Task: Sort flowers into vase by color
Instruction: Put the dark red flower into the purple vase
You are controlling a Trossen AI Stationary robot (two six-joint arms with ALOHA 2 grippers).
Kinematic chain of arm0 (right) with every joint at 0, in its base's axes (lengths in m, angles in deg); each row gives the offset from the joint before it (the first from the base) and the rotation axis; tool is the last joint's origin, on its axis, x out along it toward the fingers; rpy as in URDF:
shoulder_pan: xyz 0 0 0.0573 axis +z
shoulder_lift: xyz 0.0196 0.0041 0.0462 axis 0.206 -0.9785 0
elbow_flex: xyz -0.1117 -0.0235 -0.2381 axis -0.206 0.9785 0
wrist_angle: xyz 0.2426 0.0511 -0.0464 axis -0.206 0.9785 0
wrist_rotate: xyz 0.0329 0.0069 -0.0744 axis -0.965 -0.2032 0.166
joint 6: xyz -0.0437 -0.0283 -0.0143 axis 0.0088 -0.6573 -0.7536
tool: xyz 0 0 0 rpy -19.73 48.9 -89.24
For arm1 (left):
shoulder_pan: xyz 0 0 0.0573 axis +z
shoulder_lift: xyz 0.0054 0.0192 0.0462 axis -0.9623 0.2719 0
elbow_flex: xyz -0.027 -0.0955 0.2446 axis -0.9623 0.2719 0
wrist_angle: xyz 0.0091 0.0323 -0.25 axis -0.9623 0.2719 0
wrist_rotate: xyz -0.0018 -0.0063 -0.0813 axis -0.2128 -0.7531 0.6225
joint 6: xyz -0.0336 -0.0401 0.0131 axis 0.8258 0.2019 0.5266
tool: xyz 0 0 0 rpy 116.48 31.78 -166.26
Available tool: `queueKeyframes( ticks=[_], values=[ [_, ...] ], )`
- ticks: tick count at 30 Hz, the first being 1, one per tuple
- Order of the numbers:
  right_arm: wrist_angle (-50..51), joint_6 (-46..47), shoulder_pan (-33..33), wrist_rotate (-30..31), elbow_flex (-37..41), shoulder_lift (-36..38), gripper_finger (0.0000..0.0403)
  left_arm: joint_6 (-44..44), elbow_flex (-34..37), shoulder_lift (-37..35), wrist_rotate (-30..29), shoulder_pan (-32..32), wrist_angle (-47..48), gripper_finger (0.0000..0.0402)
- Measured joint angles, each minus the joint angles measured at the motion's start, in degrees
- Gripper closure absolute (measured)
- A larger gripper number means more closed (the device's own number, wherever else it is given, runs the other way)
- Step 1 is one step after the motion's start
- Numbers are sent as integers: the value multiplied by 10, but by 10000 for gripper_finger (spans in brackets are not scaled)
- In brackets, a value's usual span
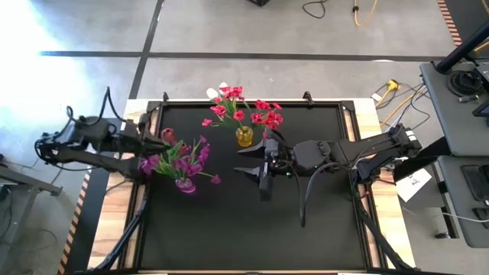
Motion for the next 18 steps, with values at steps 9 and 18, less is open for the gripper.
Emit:
queueKeyframes(
  ticks=[9, 18],
  values=[
    [0, 16, -2, 5, 0, 0, 170, -1, 110, -70, -20, 0, -69, 401],
    [0, 23, -3, 12, 0, 0, 172, 14, 122, -116, -19, 0, -40, 401]
  ],
)
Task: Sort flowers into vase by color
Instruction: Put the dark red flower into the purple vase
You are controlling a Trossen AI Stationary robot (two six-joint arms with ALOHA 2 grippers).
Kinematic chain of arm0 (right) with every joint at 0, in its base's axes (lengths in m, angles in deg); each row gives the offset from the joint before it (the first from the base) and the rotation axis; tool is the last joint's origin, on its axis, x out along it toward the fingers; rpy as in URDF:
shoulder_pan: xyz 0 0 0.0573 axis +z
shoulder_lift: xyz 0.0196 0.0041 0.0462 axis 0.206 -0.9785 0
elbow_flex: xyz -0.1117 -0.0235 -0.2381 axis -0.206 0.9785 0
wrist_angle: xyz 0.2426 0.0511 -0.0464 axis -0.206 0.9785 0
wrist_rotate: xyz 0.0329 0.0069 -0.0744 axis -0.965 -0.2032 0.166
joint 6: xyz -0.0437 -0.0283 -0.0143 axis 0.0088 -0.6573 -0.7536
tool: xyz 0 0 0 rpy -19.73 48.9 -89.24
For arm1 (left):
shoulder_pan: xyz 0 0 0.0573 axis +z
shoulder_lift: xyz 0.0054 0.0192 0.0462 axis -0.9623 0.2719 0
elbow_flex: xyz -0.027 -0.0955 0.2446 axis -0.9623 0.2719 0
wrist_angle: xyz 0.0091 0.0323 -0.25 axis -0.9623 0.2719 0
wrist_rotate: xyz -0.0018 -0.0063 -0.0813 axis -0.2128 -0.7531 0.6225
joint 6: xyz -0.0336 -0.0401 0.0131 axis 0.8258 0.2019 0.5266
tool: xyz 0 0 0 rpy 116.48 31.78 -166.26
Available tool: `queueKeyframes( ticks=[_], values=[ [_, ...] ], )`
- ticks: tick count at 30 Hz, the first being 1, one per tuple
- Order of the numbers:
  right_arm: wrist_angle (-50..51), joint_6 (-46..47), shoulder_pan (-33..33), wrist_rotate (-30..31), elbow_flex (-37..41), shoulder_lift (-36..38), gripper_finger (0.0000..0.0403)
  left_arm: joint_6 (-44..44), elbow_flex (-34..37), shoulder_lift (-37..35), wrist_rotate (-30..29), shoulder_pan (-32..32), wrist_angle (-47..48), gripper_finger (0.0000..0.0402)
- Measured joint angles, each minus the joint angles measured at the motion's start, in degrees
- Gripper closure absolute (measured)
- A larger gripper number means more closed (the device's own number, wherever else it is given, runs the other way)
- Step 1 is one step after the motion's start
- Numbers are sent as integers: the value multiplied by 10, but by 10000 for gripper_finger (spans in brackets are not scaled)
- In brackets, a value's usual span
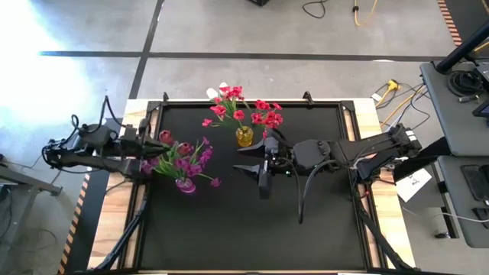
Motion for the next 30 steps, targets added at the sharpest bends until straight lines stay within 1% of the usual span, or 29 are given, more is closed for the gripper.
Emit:
queueKeyframes(
  ticks=[10, 12, 16, 18, 23, 30],
  values=[
    [0, 0, -1, 2, 0, 0, 172, 27, 42, 1, 5, 0, 5, 401],
    [0, 0, -1, 2, 0, 0, 172, 36, 50, 2, 13, 0, 4, 401],
    [0, -4, -1, 2, 0, 0, 172, 84, 56, 2, 34, 0, 13, 400],
    [0, -7, -1, 2, 0, 0, 172, 110, 55, 2, 35, 0, 28, 395],
    [10, -5, -8, 1, 1, 9, 172, 165, 22, 11, 36, 0, 99, 364],
    [31, -6, -11, -4, 1, 21, 172, 167, -59, 39, 37, 0, 169, 293]
  ],
)
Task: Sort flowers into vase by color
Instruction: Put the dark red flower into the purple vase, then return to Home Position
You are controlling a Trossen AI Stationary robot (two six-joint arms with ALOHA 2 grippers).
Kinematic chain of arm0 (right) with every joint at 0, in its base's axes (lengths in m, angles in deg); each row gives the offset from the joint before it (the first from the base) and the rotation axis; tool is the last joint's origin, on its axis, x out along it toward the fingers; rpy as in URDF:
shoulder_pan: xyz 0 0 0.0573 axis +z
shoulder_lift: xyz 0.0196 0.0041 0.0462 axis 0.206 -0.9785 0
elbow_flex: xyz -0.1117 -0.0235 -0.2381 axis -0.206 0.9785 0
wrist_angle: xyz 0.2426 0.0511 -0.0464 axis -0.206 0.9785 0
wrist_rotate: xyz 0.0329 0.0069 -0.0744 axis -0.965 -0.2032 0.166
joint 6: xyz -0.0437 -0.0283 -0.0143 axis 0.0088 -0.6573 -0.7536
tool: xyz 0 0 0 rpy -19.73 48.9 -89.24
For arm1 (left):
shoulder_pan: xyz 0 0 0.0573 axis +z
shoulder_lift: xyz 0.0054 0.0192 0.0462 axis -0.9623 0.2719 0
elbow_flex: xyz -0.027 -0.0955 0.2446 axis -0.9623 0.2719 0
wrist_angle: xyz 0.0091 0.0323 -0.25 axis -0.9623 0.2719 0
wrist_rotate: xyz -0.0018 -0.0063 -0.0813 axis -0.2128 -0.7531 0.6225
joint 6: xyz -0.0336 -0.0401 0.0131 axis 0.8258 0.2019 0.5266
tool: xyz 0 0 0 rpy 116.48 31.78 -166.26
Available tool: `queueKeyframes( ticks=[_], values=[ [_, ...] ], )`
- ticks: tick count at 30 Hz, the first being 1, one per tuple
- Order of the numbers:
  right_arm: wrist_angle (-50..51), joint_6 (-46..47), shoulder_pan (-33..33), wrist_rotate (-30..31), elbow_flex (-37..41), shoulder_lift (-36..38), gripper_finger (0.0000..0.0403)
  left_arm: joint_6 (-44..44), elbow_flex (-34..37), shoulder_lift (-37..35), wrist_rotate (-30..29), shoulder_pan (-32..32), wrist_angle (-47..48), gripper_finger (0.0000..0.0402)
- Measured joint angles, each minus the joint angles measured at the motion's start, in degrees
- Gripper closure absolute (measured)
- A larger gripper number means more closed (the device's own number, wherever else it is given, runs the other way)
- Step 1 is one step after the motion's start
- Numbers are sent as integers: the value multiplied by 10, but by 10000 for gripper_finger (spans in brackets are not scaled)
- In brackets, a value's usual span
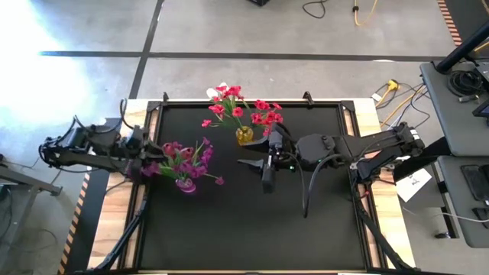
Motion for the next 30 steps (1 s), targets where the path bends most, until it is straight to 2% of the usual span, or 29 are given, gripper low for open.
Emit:
queueKeyframes(
  ticks=[7, 11, 14, 18, 24, 27, 30],
  values=[
    [25, -5, 0, -25, 0, 2, 172, 1, -119, 27, 75, 0, 31, 244],
    [23, -15, 0, -32, 0, 1, 172, -4, -186, 30, 79, 0, 25, 238],
    [12, -45, 1, -39, 9, -1, 175, -26, -203, 25, 75, 0, -10, 238],
    [-41, -67, 1, -60, 43, -8, 207, -53, -175, 9, 75, 1, -84, 243],
    [-223, -65, 1, -141, 157, 3, 307, -43, -77, -9, 91, 1, -158, 261],
    [-286, -41, 1, -146, 211, 22, 357, -19, -38, -15, 94, 1, -170, 271],
    [-302, -17, 1, -132, 243, 45, 387, -10, -18, -17, 86, 1, -180, 280]
  ],
)
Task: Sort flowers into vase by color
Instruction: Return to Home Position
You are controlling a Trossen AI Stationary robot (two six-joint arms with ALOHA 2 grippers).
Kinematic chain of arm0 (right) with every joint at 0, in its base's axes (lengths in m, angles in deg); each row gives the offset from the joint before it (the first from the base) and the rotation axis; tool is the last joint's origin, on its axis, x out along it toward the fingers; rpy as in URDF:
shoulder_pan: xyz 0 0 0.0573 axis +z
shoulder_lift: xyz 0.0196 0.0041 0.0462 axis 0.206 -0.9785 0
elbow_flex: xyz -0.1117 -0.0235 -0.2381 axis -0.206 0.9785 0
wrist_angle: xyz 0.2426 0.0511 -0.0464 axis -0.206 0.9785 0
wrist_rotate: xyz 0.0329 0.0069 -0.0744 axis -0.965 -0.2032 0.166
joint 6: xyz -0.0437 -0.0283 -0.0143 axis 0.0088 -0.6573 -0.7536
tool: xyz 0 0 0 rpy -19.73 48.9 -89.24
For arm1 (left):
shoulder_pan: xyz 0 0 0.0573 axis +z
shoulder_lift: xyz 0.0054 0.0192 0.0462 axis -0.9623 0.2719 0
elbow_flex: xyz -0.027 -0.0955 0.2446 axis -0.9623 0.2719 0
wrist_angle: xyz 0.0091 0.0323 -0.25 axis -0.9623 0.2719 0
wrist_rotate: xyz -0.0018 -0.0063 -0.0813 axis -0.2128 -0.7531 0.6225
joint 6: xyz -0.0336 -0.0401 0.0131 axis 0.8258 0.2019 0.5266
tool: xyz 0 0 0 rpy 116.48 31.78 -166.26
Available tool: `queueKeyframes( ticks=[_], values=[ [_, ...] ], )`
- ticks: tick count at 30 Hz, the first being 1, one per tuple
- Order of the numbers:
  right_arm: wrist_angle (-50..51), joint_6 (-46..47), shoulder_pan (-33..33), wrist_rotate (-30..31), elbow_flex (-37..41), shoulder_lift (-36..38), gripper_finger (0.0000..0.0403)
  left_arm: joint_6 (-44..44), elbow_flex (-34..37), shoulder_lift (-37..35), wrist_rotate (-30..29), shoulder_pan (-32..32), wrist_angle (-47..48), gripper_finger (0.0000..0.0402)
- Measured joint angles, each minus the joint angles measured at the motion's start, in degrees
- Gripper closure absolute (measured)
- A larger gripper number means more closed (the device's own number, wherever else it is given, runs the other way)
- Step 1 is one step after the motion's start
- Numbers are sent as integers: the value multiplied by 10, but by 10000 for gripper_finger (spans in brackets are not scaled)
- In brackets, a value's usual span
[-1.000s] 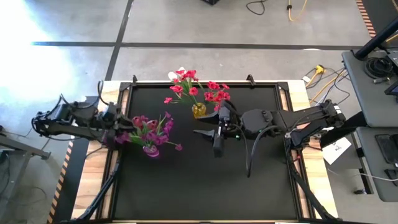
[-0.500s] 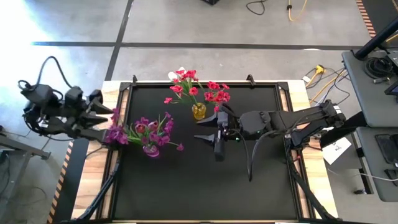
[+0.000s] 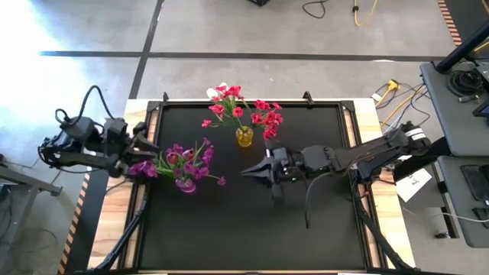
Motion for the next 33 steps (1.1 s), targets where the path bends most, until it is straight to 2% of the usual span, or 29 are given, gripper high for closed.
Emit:
queueKeyframes(
  ticks=[5, 12, 14, 16, 19, 25, 28, 33],
  values=[
    [13, 7, 0, 52, 25, 19, 388, 13, 6, 0, -33, 0, -9, 288],
    [25, -7, 0, 52, 45, 18, 390, 24, 4, 2, -32, 0, -9, 288],
    [25, -1, 0, 52, 52, 18, 390, 3, 4, 4, -42, 0, -10, 288],
    [25, 12, 0, 52, 59, 19, 390, -18, 7, 4, -110, 0, -18, 288],
    [14, 7, 0, 51, 68, 22, 390, -49, 11, -1, -245, 0, -45, 288],
    [-14, -57, 9, 22, 74, 34, 390, -141, 67, -26, -501, 0, -174, 288],
    [-13, -64, 7, 22, 74, 37, 390, -147, 105, -41, -559, 1, -181, 287],
    [-12, -58, 9, -56, 74, 39, 390, -58, 184, -65, -609, 2, -204, 287]
  ],
)
